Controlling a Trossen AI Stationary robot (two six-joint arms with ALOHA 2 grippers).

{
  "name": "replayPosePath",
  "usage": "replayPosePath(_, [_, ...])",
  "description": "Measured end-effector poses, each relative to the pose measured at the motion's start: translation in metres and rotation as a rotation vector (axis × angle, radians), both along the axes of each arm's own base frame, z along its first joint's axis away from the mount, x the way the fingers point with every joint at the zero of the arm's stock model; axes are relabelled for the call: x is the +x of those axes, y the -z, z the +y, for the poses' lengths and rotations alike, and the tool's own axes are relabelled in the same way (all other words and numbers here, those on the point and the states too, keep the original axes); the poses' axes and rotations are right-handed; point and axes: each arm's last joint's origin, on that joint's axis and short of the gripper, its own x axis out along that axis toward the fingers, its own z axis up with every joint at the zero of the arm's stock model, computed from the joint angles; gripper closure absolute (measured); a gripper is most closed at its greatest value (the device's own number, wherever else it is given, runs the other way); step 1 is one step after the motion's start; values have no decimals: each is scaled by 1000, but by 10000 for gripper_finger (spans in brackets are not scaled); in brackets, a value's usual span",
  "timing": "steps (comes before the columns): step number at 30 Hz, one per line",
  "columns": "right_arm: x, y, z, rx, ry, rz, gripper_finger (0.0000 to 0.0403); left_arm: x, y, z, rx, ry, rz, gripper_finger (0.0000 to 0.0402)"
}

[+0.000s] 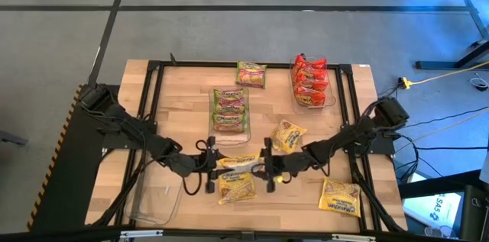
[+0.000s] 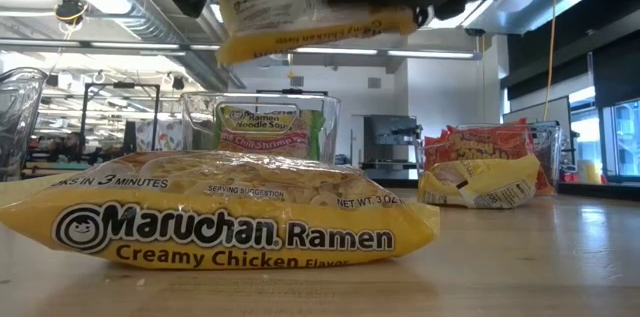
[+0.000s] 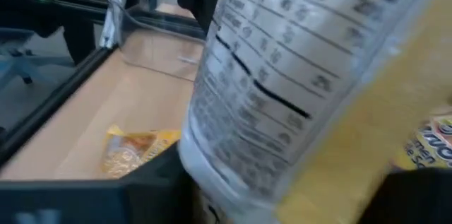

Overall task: Sort Maruchan noodles
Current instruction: Put the yellow noodle pack into the bottom left transparent bin

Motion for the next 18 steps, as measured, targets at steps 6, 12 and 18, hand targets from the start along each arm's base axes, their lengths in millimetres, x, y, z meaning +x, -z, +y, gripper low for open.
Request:
replayPosePath(6, [2, 1, -4, -6, -24, 9, 295, 0, 0, 0, 16, -13, -5, 273])
replayPosePath(12, [1, 3, -4, -39, -26, 29, 293, -1, -2, 0, -3, -14, -11, 243])
replayPosePath(18, [1, 4, -4, -43, -26, 43, 288, -3, -6, 0, -33, -9, -19, 189])
